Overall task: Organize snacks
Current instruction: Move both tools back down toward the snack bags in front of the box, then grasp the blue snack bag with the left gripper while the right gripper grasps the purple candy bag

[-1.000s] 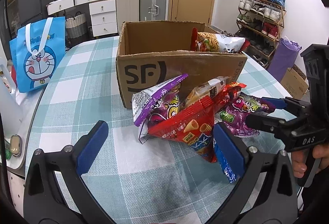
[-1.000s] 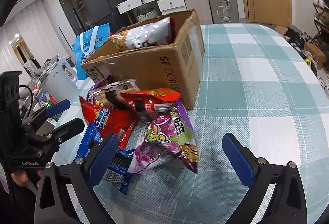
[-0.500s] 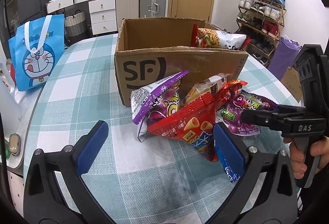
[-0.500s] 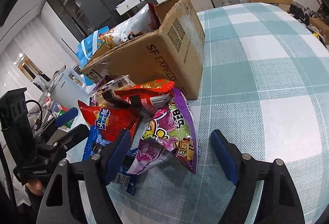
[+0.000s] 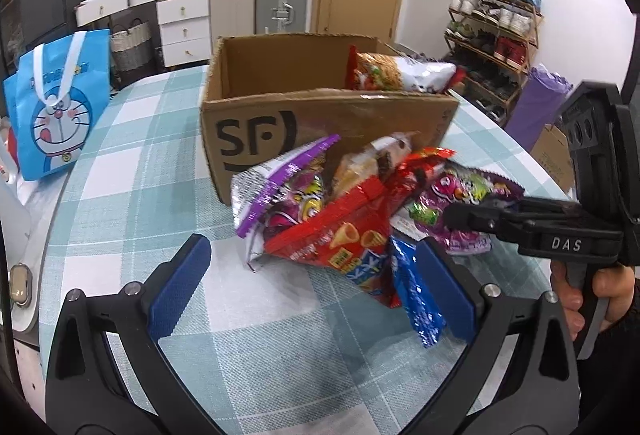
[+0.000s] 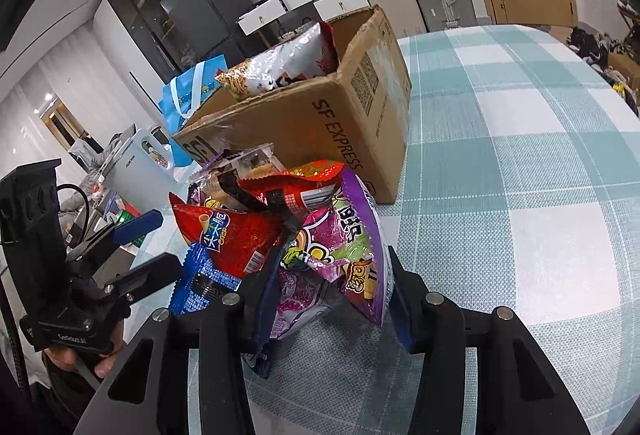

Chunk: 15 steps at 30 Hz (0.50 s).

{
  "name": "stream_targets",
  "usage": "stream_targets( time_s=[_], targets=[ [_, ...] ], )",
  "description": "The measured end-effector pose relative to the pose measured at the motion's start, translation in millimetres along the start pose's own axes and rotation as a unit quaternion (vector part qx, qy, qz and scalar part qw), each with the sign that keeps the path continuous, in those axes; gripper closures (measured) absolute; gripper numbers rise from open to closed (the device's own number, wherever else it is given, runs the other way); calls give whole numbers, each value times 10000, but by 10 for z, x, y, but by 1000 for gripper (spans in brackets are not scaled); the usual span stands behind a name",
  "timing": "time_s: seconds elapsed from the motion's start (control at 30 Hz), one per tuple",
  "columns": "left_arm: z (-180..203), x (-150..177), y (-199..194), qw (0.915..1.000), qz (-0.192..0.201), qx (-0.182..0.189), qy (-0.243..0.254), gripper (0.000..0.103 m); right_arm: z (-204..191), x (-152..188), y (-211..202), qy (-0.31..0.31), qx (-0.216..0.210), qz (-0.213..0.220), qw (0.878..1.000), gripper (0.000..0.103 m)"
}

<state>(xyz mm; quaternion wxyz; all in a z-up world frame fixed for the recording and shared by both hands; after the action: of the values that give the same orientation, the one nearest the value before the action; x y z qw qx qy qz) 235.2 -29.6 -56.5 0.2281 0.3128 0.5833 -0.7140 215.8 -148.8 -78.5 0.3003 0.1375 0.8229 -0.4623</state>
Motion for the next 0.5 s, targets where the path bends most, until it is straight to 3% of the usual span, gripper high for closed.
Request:
stream_targets(
  time_s=[0.33,0.43,0.5],
  targets=[
    [312,135,13,9974,-340,403,500,4,28,6,-33,-4,19,-20,10000,55],
    [416,174,4,9956,-412,494,676,10,31,13,-30,-6,20,-25,10000,55],
    [467,209,9,9945,-501,549,743,20,30,13,-30,-9,29,-24,10000,55]
  ],
)
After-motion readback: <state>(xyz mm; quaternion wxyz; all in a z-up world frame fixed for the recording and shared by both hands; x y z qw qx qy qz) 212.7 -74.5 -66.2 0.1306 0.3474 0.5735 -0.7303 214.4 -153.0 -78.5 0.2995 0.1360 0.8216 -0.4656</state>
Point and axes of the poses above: each gripper's, at about its wrist camera, not at the fingertips, and y roughly the way its jaws point, z to its right, x to its underside, the point moved 9 cm from there along y, roughly the way its jaws point, and after that the axes turned 2 degrees about -y, right-handed, at the moved point
